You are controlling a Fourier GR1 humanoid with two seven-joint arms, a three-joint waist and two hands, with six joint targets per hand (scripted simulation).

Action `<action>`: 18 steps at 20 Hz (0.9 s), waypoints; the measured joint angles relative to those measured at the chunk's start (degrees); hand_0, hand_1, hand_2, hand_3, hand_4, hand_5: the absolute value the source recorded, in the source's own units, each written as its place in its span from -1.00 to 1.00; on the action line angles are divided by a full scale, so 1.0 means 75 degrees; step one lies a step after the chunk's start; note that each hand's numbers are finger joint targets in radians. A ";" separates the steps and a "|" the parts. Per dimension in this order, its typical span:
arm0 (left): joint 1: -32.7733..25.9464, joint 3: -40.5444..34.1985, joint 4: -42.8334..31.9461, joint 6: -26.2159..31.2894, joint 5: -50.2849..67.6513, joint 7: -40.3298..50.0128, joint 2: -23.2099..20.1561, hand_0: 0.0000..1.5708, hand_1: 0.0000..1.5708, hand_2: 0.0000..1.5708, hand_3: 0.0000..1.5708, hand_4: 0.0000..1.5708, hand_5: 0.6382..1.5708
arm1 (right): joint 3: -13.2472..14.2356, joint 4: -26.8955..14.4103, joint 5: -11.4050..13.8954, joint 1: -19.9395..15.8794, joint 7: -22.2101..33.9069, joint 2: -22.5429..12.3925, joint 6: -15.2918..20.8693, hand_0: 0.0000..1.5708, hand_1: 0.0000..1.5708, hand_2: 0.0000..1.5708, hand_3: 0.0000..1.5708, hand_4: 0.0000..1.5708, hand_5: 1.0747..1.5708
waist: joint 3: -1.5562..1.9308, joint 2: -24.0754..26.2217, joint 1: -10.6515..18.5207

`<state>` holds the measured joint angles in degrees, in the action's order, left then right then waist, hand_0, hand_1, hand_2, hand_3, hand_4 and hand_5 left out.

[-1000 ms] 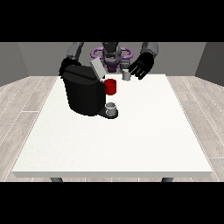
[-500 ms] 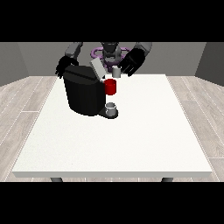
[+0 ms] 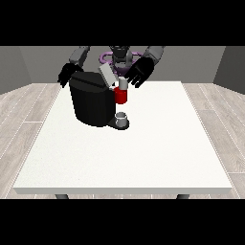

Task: Insert the coffee pod into the coffee machine and close the lid

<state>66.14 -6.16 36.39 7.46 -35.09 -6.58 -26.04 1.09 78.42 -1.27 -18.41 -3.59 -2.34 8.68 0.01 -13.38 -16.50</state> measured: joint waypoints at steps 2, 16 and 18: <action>0.0042 0.0006 -0.0021 0.0042 -0.0030 0.0010 -0.0008 0.68 0.68 0.69 0.56 -0.35 1.00 | 0.0083 0.0008 -0.0029 -0.0040 0.0058 -0.0048 0.0019 -1.00 -1.00 -1.00 -1.00 -0.39 1.00 | 0.0001 -0.0008 -0.0003; 0.0102 -0.0002 -0.0111 -0.0034 -0.0185 -0.0143 0.0135 0.51 0.51 0.62 0.53 -0.34 1.00 | 0.0212 0.0078 -0.0125 -0.0022 0.0031 -0.0049 0.0034 -1.00 -1.00 -1.00 -1.00 -0.32 1.00 | 0.0002 -0.0160 -0.0008; 0.0096 -0.0004 -0.0161 0.0026 -0.0204 -0.0120 0.0128 0.48 0.48 0.58 0.50 -0.37 1.00 | 0.0208 0.0102 -0.0133 0.0060 0.0011 -0.0054 0.0010 -1.00 -1.00 -1.00 -1.00 -0.35 1.00 | 0.0001 -0.0128 -0.0033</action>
<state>66.85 -6.19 35.18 7.66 -36.62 -7.49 -25.08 2.64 79.19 -2.27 -17.96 -3.51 -2.75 8.75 0.01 -14.33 -16.75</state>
